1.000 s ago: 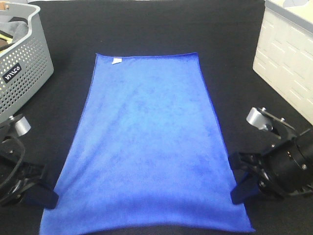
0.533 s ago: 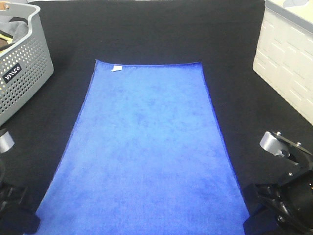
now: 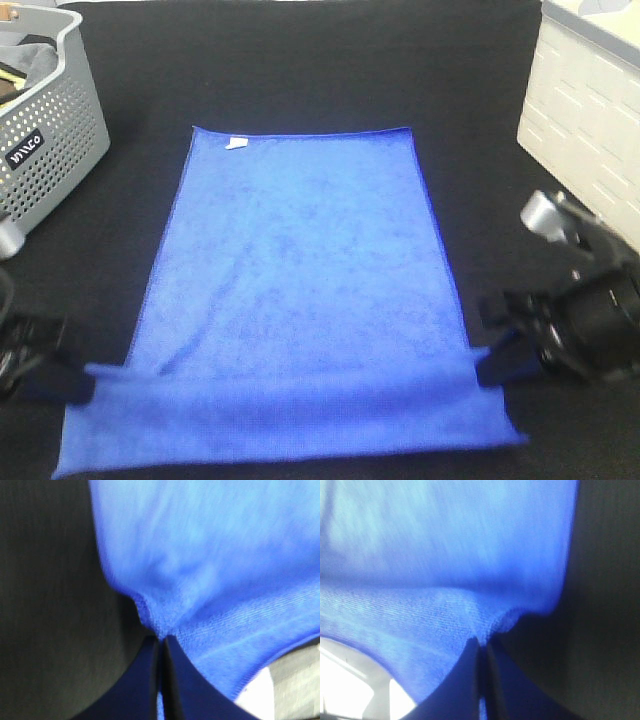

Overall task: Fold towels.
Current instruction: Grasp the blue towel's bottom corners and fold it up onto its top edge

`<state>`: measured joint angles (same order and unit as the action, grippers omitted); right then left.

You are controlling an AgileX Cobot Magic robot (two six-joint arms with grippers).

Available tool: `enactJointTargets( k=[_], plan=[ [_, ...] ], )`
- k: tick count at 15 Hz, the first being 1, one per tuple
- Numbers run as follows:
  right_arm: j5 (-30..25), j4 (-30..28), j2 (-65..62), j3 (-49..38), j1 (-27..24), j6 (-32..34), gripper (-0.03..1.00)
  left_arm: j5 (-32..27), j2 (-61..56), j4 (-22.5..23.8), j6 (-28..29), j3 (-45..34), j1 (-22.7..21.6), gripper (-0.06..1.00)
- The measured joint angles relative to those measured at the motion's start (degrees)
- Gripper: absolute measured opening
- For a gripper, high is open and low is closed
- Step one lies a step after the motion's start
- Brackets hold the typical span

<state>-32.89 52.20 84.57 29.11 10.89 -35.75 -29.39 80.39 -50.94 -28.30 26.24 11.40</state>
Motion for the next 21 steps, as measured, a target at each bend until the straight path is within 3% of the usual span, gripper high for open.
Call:
enactJointTargets(
  k=[2,5,10,14,21],
  plan=[
    [-0.4,-0.92,1.89,3.78,0.0,0.92,0.0,0.0,1.15,0.0,0.74,2.92,0.0,0.0],
    [-3.27,-4.13,11.0,19.48,0.0,5.21,0.0,-0.06,9.22,0.46,1.78,14.9,-0.11,0.0],
    [-5.73,-10.83,24.35,42.28,0.0,12.03,0.0,-0.97,24.87,1.72,2.81,34.78,-4.3,0.0],
    [-7.51,-17.65,37.76,63.31,-0.23,17.36,0.0,-1.32,36.38,2.69,2.81,52.77,-4.35,0.0],
    [-8.08,-20.68,55.98,90.01,-3.15,18.62,0.0,3.67,53.46,3.38,2.81,77.58,-4.35,0.0]
  ],
)
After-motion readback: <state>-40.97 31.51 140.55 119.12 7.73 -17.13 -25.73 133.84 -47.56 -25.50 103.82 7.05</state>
